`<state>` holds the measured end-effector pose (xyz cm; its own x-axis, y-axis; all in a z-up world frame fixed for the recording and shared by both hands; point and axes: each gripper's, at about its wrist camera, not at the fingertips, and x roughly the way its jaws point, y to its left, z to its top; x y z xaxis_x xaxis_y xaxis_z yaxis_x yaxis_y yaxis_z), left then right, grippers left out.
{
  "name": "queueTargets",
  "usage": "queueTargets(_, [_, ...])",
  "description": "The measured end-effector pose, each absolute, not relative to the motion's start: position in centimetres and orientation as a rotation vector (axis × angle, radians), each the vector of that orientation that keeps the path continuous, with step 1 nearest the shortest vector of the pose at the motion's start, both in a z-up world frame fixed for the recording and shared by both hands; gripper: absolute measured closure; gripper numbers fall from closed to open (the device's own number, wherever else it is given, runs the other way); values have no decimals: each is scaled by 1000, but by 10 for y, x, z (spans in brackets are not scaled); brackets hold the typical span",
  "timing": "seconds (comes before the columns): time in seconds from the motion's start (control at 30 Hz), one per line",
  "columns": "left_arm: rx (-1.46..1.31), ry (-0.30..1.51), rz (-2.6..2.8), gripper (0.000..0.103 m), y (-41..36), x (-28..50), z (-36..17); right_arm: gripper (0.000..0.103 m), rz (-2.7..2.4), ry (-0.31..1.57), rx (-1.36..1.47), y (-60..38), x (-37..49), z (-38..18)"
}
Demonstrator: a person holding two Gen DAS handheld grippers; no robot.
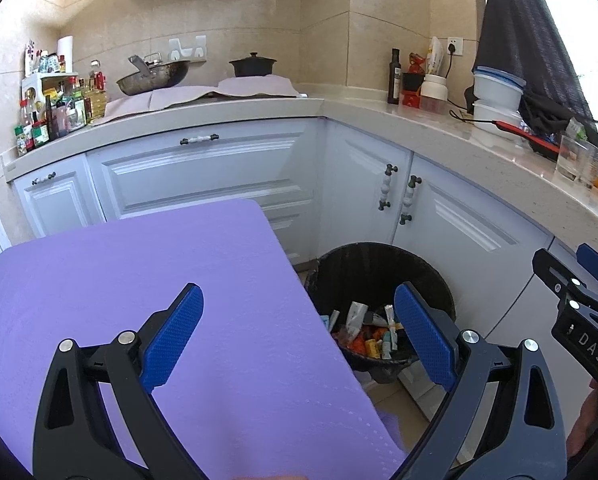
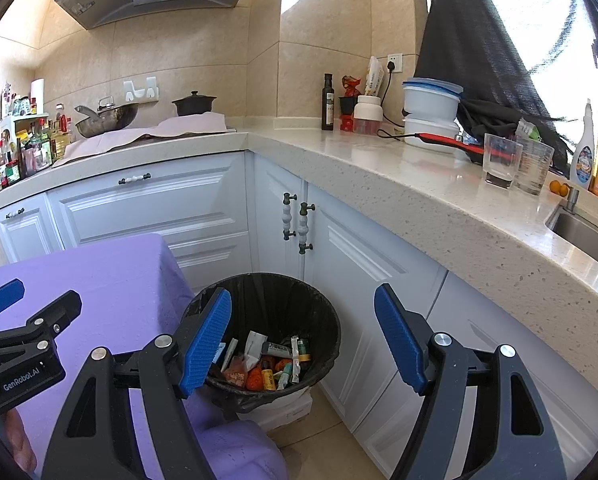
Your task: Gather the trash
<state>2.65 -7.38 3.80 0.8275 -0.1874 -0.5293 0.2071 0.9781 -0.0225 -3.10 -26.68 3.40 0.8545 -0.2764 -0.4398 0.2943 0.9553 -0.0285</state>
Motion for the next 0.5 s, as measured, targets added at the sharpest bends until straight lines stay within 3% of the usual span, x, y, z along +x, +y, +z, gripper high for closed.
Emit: queueTargets(0.5, [78, 571, -153, 9, -58, 34, 31, 31, -285, 459, 39, -264, -31, 36])
